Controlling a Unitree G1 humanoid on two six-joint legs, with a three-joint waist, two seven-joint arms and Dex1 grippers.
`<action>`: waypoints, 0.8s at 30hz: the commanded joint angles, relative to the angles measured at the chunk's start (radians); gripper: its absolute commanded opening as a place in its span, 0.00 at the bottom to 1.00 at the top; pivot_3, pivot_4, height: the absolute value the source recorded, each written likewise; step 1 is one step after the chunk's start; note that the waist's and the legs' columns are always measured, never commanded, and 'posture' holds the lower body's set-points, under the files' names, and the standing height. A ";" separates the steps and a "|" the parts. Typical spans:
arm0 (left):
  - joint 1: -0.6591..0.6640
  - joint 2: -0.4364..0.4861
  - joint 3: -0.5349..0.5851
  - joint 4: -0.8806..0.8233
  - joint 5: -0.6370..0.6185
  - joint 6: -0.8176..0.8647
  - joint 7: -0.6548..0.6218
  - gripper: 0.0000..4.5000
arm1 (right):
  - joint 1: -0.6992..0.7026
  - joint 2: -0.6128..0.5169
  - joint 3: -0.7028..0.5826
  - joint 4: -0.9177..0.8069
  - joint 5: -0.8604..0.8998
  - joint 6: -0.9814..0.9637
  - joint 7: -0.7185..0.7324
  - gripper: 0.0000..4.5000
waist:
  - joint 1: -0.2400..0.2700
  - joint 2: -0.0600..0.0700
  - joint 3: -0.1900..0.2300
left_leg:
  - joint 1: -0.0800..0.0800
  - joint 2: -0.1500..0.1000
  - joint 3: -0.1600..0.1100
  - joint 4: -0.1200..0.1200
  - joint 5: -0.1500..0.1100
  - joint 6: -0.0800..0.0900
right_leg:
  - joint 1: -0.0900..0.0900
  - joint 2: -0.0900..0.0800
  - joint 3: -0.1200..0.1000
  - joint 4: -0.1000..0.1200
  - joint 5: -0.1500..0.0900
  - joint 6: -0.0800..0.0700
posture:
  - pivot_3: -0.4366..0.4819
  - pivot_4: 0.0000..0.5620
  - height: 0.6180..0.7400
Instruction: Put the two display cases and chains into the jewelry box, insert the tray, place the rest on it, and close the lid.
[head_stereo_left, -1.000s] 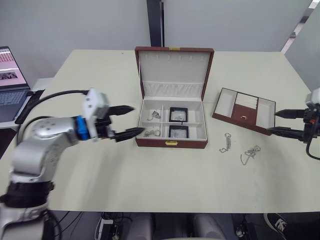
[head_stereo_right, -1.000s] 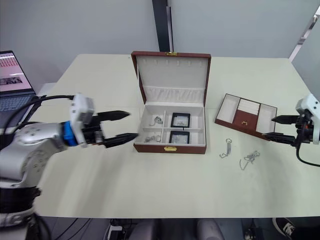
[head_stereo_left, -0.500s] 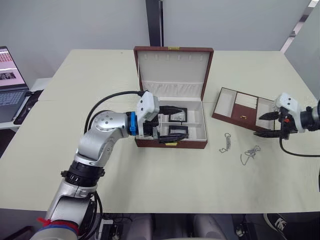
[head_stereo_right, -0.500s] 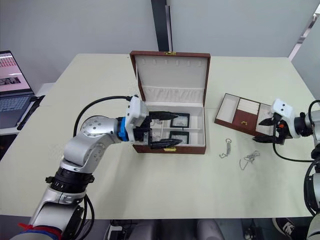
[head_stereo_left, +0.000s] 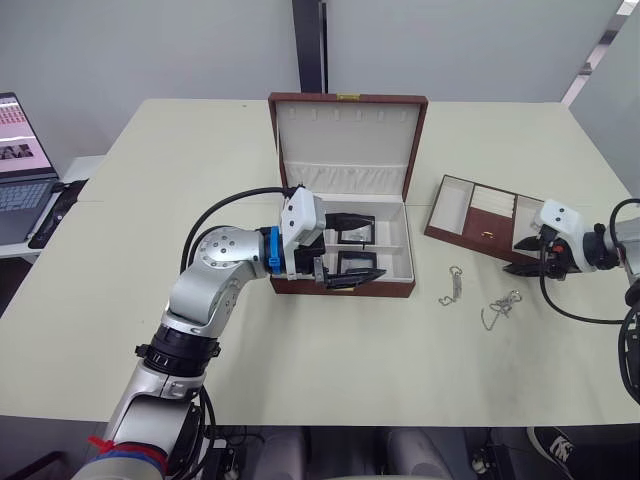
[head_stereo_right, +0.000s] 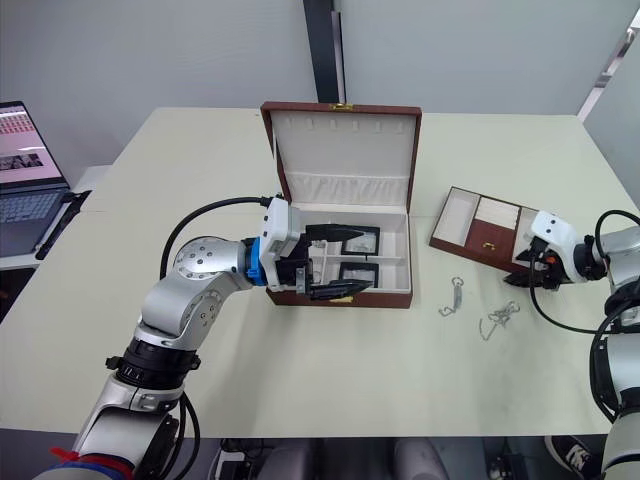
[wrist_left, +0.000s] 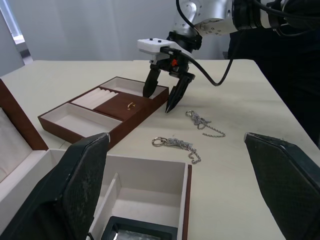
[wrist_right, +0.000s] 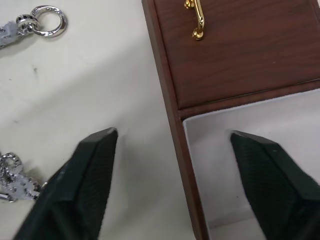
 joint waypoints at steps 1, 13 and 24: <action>-0.010 -0.010 -0.004 -0.024 0.002 -0.018 -0.004 1.00 | -0.027 -0.008 -0.022 0.011 -0.005 -0.022 -0.007 0.55 | 0.000 0.000 0.000 | 0.000 0.000 0.000 0.000 0.000 0.000 | 0.000 0.000 0.000 0.000 0.000 0.000 | 0.48 0.27 1.00; -0.012 -0.025 0.006 -0.022 0.006 -0.018 0.008 1.00 | -0.029 -0.005 -0.043 0.019 0.004 -0.036 0.002 0.00 | 0.000 0.000 0.000 | 0.000 0.000 0.000 0.000 0.000 0.000 | 0.000 0.000 0.000 0.000 0.000 0.000 | 0.48 0.27 1.00; 0.013 -0.035 0.025 -0.024 0.015 -0.048 0.040 1.00 | -0.001 -0.113 -0.087 -0.112 0.043 0.020 0.128 0.00 | 0.001 0.001 0.000 | -0.001 0.000 0.000 0.000 0.000 0.000 | 0.000 0.000 0.000 0.000 0.000 0.000 | 0.48 0.27 1.00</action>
